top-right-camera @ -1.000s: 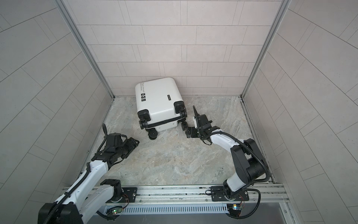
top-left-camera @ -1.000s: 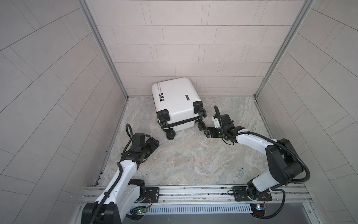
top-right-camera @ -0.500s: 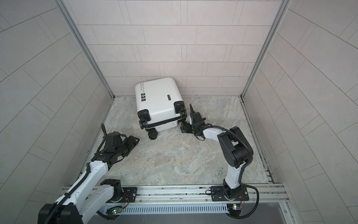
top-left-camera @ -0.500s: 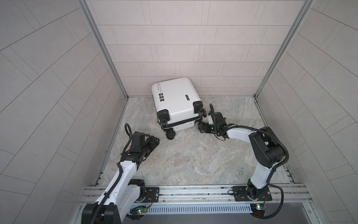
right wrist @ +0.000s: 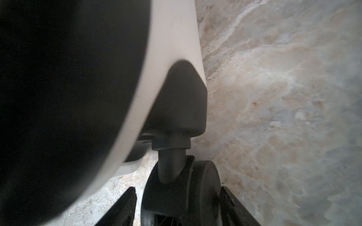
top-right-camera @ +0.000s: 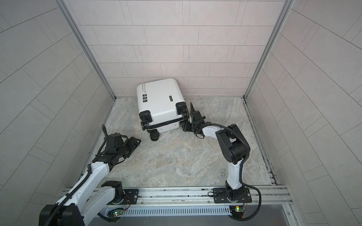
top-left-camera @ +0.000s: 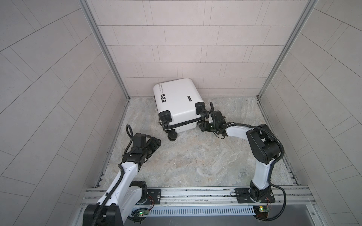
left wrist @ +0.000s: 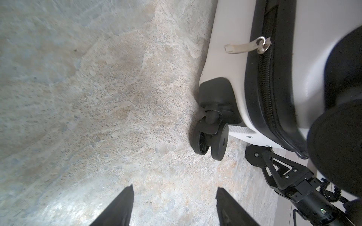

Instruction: Pack the luggage

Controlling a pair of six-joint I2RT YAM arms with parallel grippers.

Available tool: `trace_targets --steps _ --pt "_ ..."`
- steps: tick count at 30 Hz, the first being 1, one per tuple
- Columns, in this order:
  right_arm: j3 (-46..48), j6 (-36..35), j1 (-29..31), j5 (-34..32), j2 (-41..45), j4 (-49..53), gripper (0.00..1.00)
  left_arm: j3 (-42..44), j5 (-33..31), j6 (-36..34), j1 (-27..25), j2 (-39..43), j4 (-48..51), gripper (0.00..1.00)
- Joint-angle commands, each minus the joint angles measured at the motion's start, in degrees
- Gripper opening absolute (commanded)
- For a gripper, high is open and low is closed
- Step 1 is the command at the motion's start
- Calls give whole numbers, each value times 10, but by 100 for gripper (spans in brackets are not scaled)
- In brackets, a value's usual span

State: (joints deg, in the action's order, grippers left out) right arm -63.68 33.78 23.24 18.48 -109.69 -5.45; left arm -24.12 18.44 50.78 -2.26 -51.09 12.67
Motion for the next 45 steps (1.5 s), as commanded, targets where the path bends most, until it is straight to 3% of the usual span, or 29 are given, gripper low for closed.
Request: trace_targets --steps 1,6,9,14,18,31,45 --pt "-4 11 5 3 -12 4 68 -1 0 -1 4 4 0 73" --pt "1 16 5 5 -16 2 68 -4 1 -2 6 7 5 73" --pt "5 25 3 16 -17 -10 61 -5 0 -3 5 6 5 73" --pt "19 67 -6 62 -26 -65 52 -6 1 -3 6 7 8 73" --pt "32 110 -14 109 -41 -116 50 -6 1 -3 6 11 10 73" --pt "139 123 -59 99 34 -144 85 -15 0 -8 11 13 14 73" --pt "138 -38 -44 -19 256 111 87 -124 26 -116 31 -28 -7 74"
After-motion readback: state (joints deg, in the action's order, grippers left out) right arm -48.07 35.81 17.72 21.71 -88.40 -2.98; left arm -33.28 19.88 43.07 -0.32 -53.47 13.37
